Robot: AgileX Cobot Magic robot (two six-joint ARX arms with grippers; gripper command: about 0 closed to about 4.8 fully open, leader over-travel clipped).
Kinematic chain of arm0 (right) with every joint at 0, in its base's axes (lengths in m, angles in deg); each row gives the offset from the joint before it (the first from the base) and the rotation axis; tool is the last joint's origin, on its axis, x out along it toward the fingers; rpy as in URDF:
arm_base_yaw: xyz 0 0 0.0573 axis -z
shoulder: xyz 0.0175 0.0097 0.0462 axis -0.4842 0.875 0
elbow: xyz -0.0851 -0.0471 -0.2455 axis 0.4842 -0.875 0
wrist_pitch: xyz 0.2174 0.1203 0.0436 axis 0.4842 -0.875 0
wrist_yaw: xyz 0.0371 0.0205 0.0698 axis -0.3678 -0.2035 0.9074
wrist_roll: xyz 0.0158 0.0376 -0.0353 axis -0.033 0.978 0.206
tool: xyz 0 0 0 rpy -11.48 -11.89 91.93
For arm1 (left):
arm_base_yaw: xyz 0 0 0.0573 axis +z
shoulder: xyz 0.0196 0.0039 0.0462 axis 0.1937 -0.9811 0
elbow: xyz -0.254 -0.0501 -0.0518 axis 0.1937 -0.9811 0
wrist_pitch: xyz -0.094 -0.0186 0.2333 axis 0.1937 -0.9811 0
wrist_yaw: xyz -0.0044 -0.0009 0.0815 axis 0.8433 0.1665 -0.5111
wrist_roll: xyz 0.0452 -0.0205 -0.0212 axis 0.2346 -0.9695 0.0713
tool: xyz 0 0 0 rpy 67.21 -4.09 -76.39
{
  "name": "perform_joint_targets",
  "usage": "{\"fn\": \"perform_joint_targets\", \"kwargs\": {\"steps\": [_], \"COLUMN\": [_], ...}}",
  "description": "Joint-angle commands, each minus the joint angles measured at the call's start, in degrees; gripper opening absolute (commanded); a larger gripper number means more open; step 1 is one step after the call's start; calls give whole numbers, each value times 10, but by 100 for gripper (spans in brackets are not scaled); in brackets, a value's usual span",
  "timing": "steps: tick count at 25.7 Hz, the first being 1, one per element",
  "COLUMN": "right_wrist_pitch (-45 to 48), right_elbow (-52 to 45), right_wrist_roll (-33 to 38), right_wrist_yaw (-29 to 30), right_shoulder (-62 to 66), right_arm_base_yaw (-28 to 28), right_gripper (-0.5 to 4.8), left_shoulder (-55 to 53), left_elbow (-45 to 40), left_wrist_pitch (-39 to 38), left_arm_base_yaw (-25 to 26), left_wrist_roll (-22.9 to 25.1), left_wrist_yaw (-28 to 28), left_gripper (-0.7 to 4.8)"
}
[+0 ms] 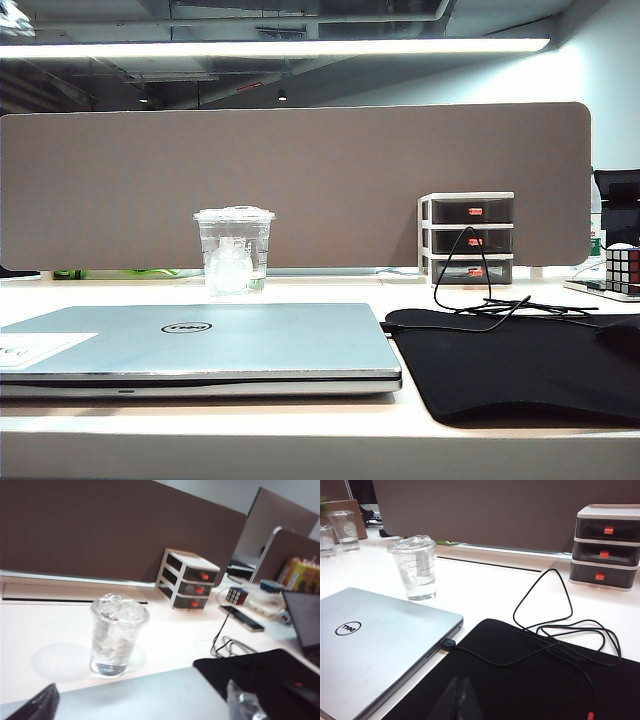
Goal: Pick up the coffee cup and place it over the laptop.
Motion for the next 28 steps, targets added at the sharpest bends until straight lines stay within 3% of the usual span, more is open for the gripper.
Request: {"fn": "perform_joint_targets", "kwargs": {"steps": [1,3,7,10,12,20,21,22,25,28], "right_wrist_pitch": [12,12,12,11,12,12,12,12,10,8], "right_elbow": [-3,-3,-3,-3,-3,-3,-3,-3,-3,-3], "right_wrist_roll": [2,2,2,2,2,1,1,2,2,2], "right_wrist_yaw": [1,3,12,37,37,34,35,35,35,35], "right_shoulder": [0,0,0,0,0,0,0,0,0,0], "right_arm_base_yaw": [-2,-2,-11,-24,-31,-34,-34,-35,-37,-37], "right_gripper": [-6,-5,-5,-5,-6,-6,-6,-6,-6,-6], "left_shoulder": [-125,-216,-369,-486,-552,-711,-732,-748,-792,-800], "left_elbow": [6,6,30,93,135,250,268,282,310,311], "left_wrist_pitch": [101,179,328,332,332,340,340,339,339,336], "left_arm_base_yaw": [2,2,2,2,2,2,2,2,2,2], "left_wrist_roll": [44,69,101,139,140,180,188,189,190,202], "left_wrist_yaw": [48,100,99,153,169,218,230,230,225,161], "left_gripper": [430,430,430,429,429,431,451,479,479,479]}}
